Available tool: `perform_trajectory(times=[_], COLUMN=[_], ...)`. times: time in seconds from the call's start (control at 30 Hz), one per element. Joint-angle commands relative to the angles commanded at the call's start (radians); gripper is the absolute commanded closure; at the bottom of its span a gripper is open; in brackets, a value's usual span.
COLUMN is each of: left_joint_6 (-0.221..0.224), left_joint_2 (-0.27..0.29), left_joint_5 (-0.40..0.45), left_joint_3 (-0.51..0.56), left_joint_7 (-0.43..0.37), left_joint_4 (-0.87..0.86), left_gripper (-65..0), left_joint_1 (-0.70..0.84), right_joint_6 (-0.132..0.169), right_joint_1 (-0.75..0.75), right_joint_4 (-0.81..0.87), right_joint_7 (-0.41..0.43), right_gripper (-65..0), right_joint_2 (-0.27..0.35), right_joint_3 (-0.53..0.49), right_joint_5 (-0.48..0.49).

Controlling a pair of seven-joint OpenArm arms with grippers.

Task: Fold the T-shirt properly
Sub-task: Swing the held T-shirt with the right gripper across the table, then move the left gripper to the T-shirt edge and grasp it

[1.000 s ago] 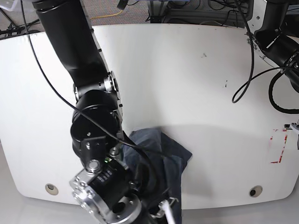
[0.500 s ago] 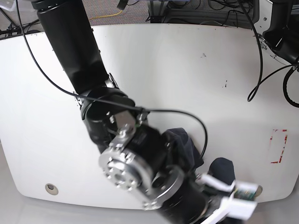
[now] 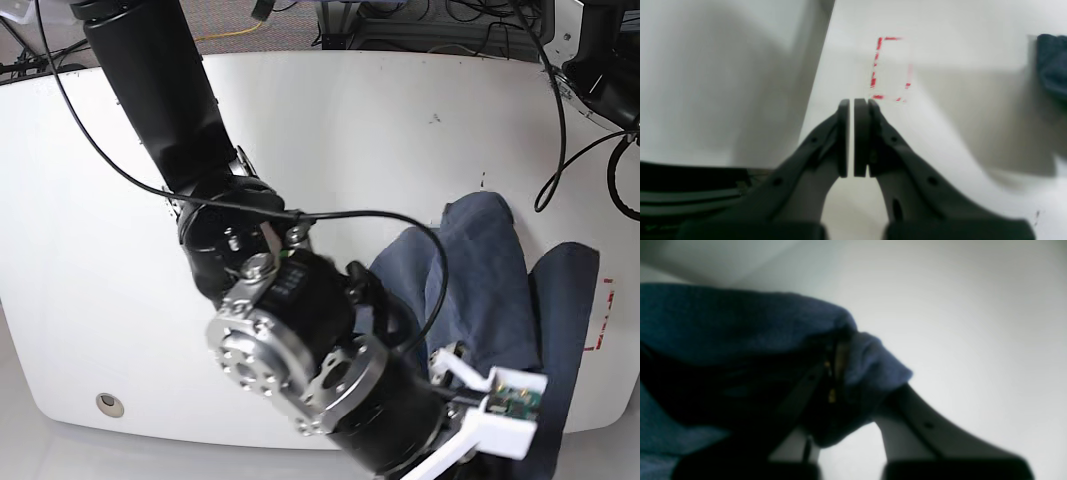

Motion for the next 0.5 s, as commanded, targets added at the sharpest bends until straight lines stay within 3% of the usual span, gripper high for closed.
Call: perform_trajectory(times=[0.13, 0.33, 0.5], left_joint_6=[0.0, 0.0, 0.0], left_joint_2=[0.04, 0.097, 0.147], left_joint_5=[0.0, 0.0, 0.006], left_joint_3=[0.034, 0.035, 0.035], left_joint_7=[0.0, 0.0, 0.0], left_joint_4=[0.0, 0.0, 0.0], left_gripper=[-1.1, -19.4, -23.2], left_joint_1=[-0.005, 0.0, 0.005], right_joint_6=[0.0, -0.005, -0.002], right_joint_1=[-0.049, -0.175, -0.316], right_joint_4=[0.0, 0.002, 0.002], right_joint_7=[0.0, 0.003, 0.06], right_gripper=[0.0, 0.0, -0.2], right_joint_2=[0.021, 0.086, 0.098], right_joint_3=[0.083, 0.089, 0.201], right_joint_5=[0.002, 0.002, 0.002])
